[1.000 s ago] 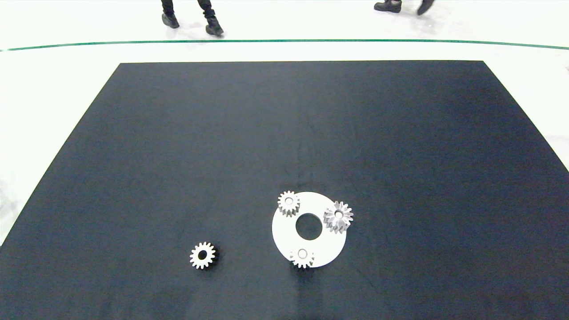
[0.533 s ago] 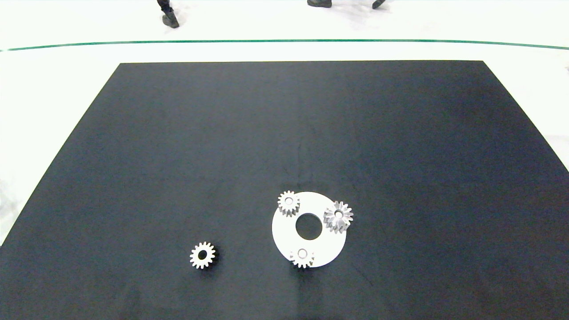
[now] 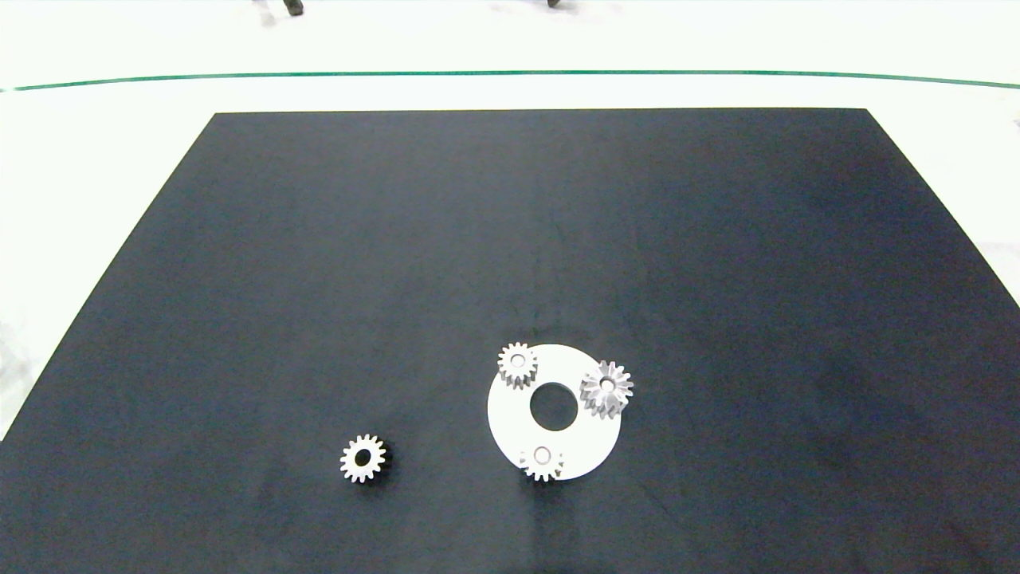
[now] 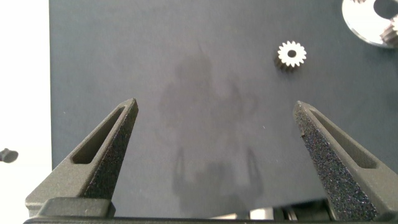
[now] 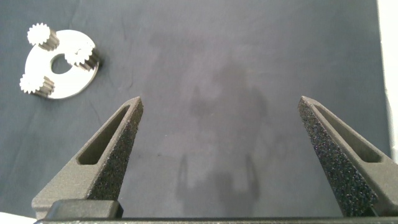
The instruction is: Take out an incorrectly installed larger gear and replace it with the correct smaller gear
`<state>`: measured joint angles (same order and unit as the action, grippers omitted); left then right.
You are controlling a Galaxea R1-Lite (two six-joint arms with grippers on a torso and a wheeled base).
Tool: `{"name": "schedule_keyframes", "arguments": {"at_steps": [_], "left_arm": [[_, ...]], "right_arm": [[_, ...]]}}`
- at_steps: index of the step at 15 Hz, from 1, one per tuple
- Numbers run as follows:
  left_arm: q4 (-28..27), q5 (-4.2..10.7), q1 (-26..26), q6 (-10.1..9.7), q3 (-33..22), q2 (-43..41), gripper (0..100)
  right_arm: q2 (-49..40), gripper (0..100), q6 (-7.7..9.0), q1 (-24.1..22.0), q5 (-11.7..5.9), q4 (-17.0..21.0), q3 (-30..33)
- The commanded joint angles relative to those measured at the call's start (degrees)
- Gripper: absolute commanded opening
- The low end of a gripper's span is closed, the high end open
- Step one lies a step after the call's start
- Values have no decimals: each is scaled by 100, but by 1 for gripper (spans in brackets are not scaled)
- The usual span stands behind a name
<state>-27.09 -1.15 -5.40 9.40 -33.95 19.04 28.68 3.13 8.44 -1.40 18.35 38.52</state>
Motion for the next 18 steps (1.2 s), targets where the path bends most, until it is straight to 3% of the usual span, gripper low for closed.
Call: {"name": "schedule_keyframes", "arguments": {"at_steps": [1,3,5,11,14,16,18], "left_arm": [[-156,0,-31,1,-340,601,100],[-156,0,-31,-8,-367,785,100],[-165,-8,-40,-8,-367,847,100],[-165,-8,-172,-35,-349,917,100],[-165,-8,-189,-61,-340,961,100],[-165,-8,-189,-61,-340,970,100],[-165,-17,-216,-70,-349,1014,100]], "right_arm": [[1491,100,3,290,35,20,542],[2203,100,12,387,158,37,797],[2853,100,21,642,158,37,1008],[3925,100,390,1292,175,29,1368],[4295,100,469,1626,167,29,1544],[4523,100,662,1723,140,29,1685],[4813,100,979,1723,105,20,1817]]}}
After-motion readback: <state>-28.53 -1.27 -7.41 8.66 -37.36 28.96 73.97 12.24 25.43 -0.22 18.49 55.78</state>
